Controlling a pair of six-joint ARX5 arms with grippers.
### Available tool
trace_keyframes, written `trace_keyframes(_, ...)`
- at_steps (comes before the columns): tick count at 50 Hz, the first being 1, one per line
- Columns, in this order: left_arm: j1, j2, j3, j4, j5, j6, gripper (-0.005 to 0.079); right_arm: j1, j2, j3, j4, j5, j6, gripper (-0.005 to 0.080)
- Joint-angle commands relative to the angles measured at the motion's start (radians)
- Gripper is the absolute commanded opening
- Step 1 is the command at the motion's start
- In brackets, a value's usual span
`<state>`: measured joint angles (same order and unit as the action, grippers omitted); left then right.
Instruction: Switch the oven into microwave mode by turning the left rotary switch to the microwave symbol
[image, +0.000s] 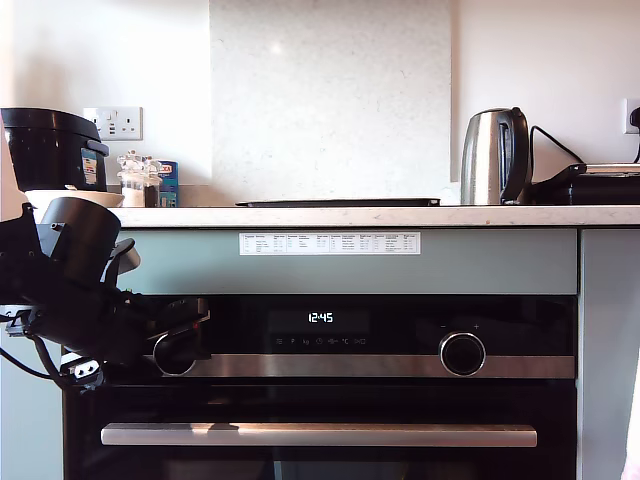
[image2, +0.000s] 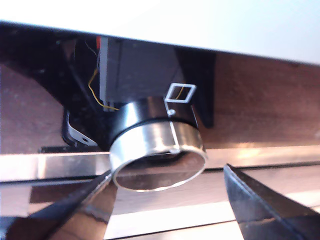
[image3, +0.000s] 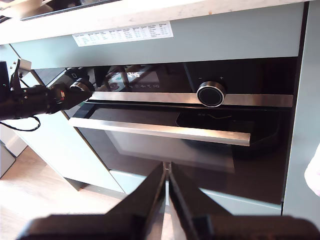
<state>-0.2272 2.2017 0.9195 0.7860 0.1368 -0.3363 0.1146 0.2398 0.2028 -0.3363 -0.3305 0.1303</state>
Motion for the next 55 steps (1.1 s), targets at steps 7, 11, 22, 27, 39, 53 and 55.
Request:
trace_keyframes(7, 0.031, 0.008, 0.025, -0.03, -0.018, 0.041, 0.061, 0.003, 0.006, -0.01, 0.002, 0.008, 0.001, -0.0012)
trace_keyframes(11, 0.031, 0.008, 0.025, -0.02, -0.013, 0.037, 0.0609, 0.003, 0.006, -0.01, 0.002, 0.008, 0.001, -0.0012)
trace_keyframes(22, 0.031, 0.002, 0.026, 0.033, -0.011, 0.02, 0.0609, 0.003, 0.006, -0.01, 0.002, 0.008, 0.001, -0.0012)
trace_keyframes(27, 0.031, 0.0, 0.026, 0.067, 0.019, 0.019, 0.0609, 0.003, 0.006, -0.01, 0.002, 0.008, 0.001, -0.0012)
trace_keyframes(39, 0.031, -0.01, 0.026, 0.077, 0.064, -0.016, 0.0609, 0.003, 0.006, -0.01, 0.002, 0.008, 0.001, -0.0012)
trace_keyframes(53, 0.031, -0.011, 0.026, 0.096, 0.118, -0.032, 0.0609, 0.003, 0.006, -0.01, 0.002, 0.008, 0.001, -0.0012)
trace_keyframes(55, 0.031, -0.012, 0.026, 0.106, 0.118, -0.04, 0.0608, 0.003, 0.006, -0.01, 0.002, 0.008, 0.001, -0.0012)
